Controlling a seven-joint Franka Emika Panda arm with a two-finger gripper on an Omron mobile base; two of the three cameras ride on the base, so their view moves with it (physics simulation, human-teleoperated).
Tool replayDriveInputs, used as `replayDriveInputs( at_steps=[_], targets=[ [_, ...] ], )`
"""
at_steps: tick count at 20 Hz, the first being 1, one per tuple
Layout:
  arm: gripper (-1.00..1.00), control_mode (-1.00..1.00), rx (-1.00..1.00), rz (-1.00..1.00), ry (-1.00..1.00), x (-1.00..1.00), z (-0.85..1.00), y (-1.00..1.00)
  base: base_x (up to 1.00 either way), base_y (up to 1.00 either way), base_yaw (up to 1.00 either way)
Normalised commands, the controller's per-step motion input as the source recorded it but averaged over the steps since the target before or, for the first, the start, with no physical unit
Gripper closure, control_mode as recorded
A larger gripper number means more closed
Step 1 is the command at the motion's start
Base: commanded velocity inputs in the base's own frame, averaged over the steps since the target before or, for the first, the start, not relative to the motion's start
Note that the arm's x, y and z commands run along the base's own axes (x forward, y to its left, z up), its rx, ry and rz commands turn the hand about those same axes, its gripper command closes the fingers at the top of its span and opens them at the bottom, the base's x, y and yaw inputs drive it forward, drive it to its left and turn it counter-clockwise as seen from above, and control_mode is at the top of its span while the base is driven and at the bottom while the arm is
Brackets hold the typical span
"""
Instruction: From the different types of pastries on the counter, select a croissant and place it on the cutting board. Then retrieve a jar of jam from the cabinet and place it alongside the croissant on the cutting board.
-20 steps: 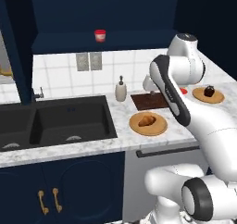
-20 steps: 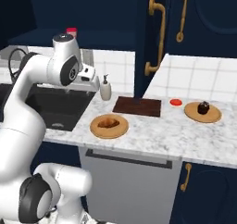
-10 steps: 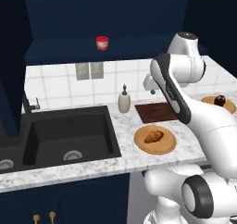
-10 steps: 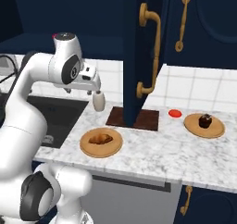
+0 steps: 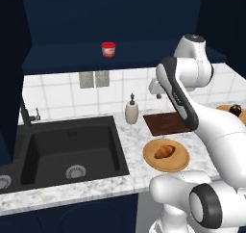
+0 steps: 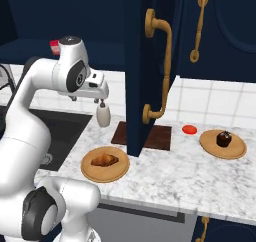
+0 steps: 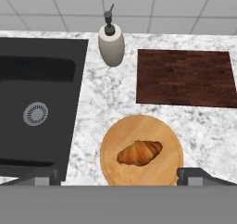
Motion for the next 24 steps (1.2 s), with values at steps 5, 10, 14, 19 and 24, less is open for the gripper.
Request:
replayDriveInputs(
  at_steps=[5, 10, 14, 19, 24],
  targets=[
    [-1.00, 1.00, 0.00, 0.00, 0.00, 0.00, 0.00, 0.00, 0.00, 0.00, 0.00],
    [-1.00, -1.00, 0.00, 0.00, -0.05, -0.08, -0.03, 0.06, 0.00, 0.00, 0.00],
    [-1.00, -1.00, -0.01, -0.01, -0.09, -0.33, -0.14, 0.03, 0.00, 0.00, 0.00],
    [-1.00, -1.00, -0.02, -0.26, 0.01, -0.36, -0.72, -0.18, 0.00, 0.00, 0.00],
    [-1.00, -1.00, 0.00, -0.39, 0.12, -0.32, -0.76, -0.12, 0.00, 0.00, 0.00]
  ],
)
